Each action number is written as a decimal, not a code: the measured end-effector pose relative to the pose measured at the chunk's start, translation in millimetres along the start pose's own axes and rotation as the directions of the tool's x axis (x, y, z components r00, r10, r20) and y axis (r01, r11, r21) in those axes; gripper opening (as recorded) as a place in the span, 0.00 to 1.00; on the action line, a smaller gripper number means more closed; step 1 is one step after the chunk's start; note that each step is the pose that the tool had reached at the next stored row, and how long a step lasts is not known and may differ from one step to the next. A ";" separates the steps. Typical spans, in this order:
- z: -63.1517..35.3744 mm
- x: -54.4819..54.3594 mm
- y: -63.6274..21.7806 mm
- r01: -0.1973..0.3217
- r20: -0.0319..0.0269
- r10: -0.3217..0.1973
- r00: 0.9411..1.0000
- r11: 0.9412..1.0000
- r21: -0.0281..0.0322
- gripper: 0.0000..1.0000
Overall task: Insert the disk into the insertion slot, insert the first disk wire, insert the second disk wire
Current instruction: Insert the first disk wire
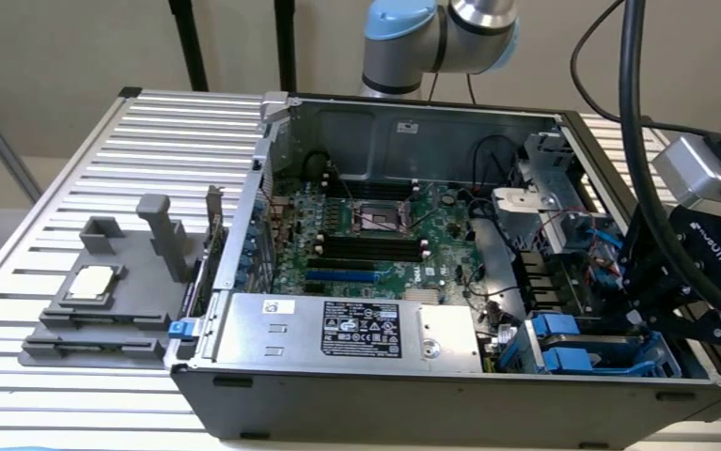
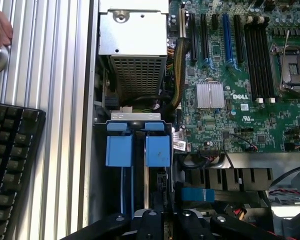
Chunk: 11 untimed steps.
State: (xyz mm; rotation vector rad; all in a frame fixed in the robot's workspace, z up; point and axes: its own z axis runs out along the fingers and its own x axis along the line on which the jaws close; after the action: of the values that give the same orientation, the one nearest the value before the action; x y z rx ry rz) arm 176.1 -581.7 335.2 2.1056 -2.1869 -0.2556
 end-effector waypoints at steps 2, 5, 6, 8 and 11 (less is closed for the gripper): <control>0.1 0.0 0.1 0.000 0.000 0.000 1.000 1.000 0.001 0.17; 0.7 0.0 0.1 0.001 0.000 -0.001 1.000 1.000 0.003 0.17; 1.0 0.0 0.1 0.002 0.000 -0.002 1.000 1.000 0.004 0.17; 1.9 0.1 0.0 0.002 0.000 -0.002 1.000 1.000 0.006 0.17; 3.5 0.1 -0.3 0.003 0.000 -0.003 1.000 1.000 0.010 0.17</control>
State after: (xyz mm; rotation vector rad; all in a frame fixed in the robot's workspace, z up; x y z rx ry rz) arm 175.7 -581.6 331.8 2.1146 -2.1895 -0.2449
